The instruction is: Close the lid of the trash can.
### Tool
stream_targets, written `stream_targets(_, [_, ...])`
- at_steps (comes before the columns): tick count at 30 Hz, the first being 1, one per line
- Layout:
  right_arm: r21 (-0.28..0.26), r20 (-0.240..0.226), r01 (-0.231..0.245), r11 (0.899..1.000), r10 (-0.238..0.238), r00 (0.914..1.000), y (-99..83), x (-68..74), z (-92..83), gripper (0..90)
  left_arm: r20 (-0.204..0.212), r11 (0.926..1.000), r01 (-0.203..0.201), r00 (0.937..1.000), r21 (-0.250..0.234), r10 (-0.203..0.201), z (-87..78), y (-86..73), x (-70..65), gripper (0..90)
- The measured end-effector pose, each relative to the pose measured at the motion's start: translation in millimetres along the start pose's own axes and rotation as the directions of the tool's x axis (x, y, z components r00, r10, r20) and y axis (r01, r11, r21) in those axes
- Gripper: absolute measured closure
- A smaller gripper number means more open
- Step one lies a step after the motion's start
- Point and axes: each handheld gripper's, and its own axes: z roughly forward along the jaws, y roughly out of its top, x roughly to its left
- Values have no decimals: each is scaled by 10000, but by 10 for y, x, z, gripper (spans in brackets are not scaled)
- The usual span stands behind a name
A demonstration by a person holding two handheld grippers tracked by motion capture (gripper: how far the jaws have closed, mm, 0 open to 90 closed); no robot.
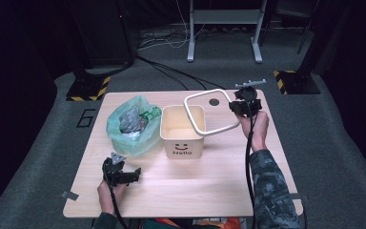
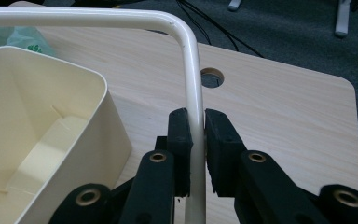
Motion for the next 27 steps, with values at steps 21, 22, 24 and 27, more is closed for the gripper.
stream_targets(21, [115, -439, 148, 9998, -143, 9989, 73, 207, 105, 807, -17, 10000, -12, 10000, -4, 12, -1, -1, 2, 42])
stream_targets(22, [109, -461, 182, 9998, -177, 9988, 74, 215, 112, 807, -16, 10000, -9, 10000, -7, 9, -1, -1, 1, 42])
stream_targets(24, [139, -510, 231, 9996, -224, 9984, 78, 244, 128, 807, -15, 10000, -15, 10000, -6, 15, -2, -1, 1, 42])
stream_targets(27, [175, -553, 257, 9995, -247, 9982, 86, 286, 149, 807, -14, 10000, -11, 10000, -11, 11, -1, -1, 1, 43])
